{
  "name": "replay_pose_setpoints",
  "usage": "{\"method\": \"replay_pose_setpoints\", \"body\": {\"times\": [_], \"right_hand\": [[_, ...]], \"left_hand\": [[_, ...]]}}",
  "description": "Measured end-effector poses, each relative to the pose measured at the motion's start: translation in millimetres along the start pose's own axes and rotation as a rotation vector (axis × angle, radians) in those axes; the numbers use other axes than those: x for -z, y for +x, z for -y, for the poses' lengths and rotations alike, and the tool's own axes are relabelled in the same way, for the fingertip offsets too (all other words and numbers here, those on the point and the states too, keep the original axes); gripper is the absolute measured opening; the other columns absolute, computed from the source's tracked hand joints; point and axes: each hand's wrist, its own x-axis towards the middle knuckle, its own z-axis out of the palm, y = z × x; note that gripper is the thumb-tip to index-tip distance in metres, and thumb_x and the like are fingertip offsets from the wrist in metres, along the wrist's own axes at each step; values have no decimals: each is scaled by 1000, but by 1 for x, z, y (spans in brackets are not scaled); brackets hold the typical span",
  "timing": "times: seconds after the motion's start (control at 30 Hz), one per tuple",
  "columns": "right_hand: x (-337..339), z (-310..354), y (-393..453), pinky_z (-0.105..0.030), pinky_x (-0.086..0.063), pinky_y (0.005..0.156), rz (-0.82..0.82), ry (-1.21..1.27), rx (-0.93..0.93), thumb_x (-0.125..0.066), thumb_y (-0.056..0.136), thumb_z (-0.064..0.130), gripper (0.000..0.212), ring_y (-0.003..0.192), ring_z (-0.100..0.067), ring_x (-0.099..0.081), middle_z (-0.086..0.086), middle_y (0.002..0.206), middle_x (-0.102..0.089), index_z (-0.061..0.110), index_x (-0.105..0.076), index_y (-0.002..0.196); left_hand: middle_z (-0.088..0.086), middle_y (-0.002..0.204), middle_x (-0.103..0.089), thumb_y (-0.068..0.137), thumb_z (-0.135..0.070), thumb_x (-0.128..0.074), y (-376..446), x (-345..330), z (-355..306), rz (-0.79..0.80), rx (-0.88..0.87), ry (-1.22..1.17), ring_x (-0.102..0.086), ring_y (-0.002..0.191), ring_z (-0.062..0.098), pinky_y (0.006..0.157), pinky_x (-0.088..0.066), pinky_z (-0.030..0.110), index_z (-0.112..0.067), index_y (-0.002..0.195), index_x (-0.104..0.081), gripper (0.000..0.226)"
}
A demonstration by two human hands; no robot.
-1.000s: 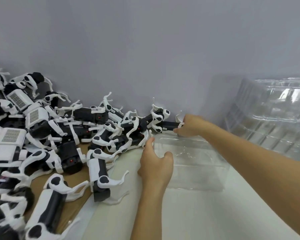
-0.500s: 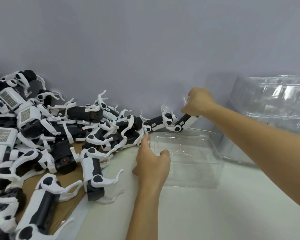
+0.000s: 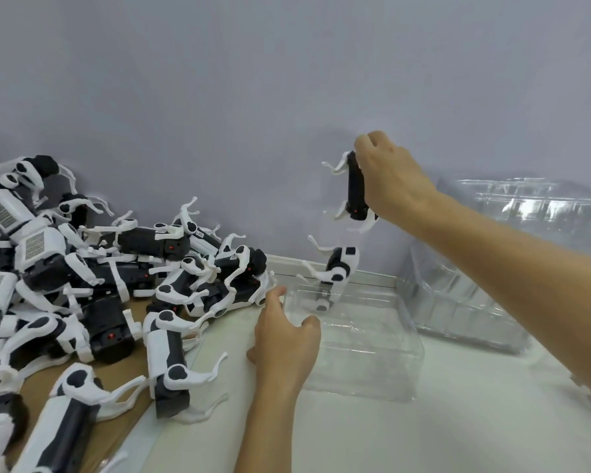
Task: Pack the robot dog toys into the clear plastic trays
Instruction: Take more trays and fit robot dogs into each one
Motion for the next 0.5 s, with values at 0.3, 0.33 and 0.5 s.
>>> {"method": "replay_pose_setpoints", "body": {"times": [0.3,0.33,0.5], "right_hand": [[16,-4,-20,-34,-30,68,-365,220,41,-42,84,-11,27,81,-38,-45,-15,135,-46,2,-50,106],[19,-5,-23,-35,-34,69,-384,239,37,-42,86,-9,26,85,-39,-48,-13,135,-46,3,-50,107],[45,-13,-37,-42,-50,79,-357,438,121,-49,90,-2,15,97,-26,-54,-6,120,-57,8,-55,99]], "left_hand": [[-12,121,-44,85,-11,-55,4,0,8,106,-72,-93,-43,92,-13,69,-37,16,-46,130,-37,60],[-13,118,-43,85,-11,-55,4,-1,8,111,-75,-93,-42,91,-14,69,-37,16,-49,131,-36,62],[-25,101,-38,87,-13,-55,5,-1,8,109,-66,-82,-41,86,-15,64,-32,11,-52,117,-33,54]]}}
